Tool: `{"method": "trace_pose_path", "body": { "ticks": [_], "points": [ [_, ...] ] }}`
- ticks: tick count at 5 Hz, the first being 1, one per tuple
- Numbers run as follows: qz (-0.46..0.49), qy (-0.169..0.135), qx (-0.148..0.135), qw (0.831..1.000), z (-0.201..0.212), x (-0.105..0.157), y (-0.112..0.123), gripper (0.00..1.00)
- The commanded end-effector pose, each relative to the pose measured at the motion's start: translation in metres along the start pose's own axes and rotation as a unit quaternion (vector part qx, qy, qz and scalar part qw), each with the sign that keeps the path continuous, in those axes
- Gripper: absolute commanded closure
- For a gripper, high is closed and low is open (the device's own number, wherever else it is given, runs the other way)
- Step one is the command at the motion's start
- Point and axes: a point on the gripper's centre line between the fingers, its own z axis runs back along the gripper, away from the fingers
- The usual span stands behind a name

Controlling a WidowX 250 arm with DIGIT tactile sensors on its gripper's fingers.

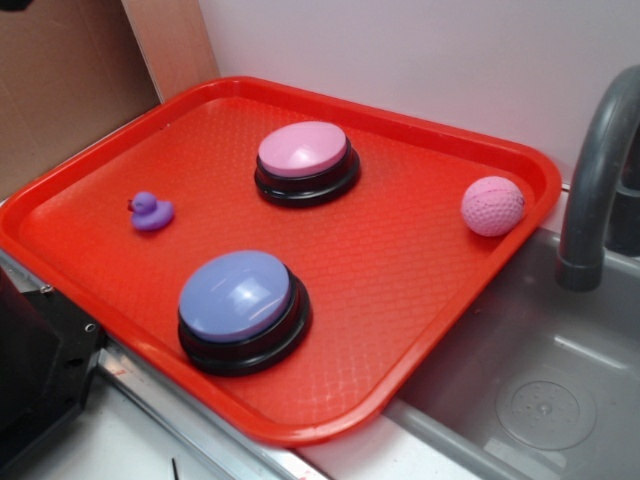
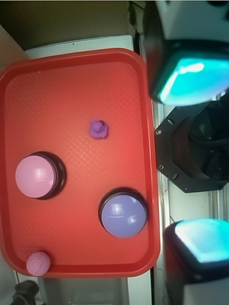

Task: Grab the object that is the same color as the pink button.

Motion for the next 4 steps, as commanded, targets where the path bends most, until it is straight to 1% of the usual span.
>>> {"method": "trace_pose_path", "body": {
  "ticks": [1, 2, 3, 4],
  "points": [
    [0.0, 0.0, 0.0, 1.0, 0.0, 0.0, 0.0, 0.0],
    [-0.055, -0.035, -0.024, 0.998, -0.017, 0.026, -0.028, 0.0],
    [-0.081, -0.073, -0.04, 0.993, -0.031, 0.039, -0.047, 0.0],
    [-0.113, -0.087, -0.067, 0.987, -0.051, 0.051, -0.067, 0.0]
  ]
}}
